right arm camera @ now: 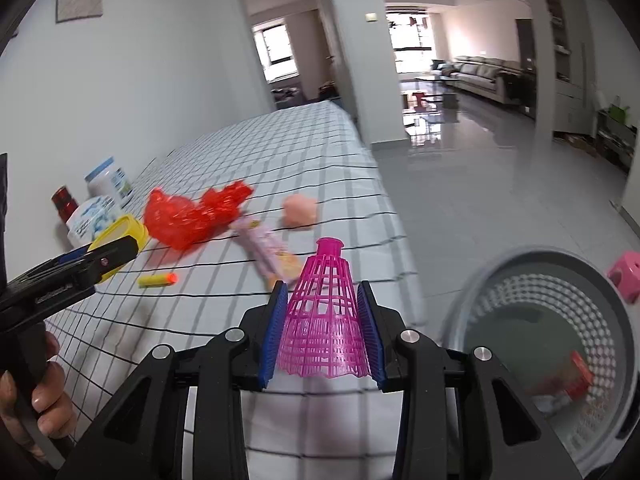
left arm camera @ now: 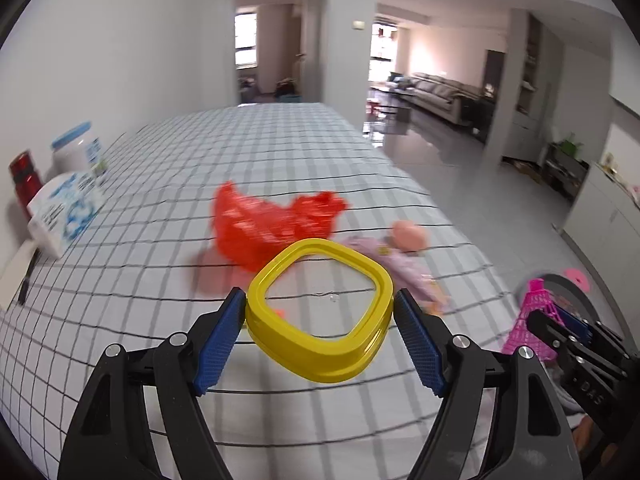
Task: Collect trash
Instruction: 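Carry the ring and the shuttlecock over the grey basket with both tools, then open the left tool to drop the ring while the right tool drops the shuttlecock into the basket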
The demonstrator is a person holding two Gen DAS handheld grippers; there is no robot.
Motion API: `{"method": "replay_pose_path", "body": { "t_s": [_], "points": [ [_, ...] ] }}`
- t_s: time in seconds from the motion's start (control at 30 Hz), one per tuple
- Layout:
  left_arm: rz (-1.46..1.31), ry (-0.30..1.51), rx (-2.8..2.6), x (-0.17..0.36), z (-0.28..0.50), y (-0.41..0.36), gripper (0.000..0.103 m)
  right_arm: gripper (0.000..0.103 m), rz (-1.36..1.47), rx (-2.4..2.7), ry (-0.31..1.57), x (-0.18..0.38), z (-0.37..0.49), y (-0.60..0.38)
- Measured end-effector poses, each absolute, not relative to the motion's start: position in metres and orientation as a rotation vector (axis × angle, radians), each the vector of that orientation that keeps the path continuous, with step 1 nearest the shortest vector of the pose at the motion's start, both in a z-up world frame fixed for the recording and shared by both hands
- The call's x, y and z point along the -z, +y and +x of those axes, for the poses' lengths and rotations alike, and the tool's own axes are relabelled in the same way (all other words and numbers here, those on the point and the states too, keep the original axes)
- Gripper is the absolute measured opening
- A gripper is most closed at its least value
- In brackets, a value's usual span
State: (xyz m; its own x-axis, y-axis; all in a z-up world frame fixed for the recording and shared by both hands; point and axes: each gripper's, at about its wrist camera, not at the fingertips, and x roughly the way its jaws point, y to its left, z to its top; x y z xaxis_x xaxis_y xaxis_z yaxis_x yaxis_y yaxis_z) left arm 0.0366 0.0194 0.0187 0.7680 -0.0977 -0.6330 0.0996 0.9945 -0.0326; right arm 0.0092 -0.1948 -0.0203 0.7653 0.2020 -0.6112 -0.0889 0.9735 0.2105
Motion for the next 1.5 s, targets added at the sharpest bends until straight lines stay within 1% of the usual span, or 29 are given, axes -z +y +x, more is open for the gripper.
{"method": "replay_pose_path", "body": {
  "t_s": [0.2, 0.53, 0.8, 1.17, 1.5],
  "points": [
    [0.045, 0.678, 0.223, -0.021, 0.025, -0.038, 0.074, 0.035, 0.222, -0.064, 0.665, 0.023, -0.018, -0.245],
    [0.152, 0.711, 0.414, -0.004, 0.018, -0.137, 0.074, 0.035, 0.315, 0.105, 0.678, 0.042, -0.055, -0.325],
    [0.212, 0.74, 0.513, 0.013, 0.018, -0.192, 0.074, 0.035, 0.372, 0.199, 0.698, 0.061, -0.07, -0.369],
    [0.273, 0.83, 0.593, 0.051, 0.036, -0.242, 0.074, 0.035, 0.419, 0.225, 0.744, 0.079, -0.06, -0.395],
    [0.284, 0.879, 0.6, 0.069, 0.048, -0.254, 0.074, 0.035, 0.429, 0.216, 0.772, 0.092, -0.046, -0.407]
  ]
}}
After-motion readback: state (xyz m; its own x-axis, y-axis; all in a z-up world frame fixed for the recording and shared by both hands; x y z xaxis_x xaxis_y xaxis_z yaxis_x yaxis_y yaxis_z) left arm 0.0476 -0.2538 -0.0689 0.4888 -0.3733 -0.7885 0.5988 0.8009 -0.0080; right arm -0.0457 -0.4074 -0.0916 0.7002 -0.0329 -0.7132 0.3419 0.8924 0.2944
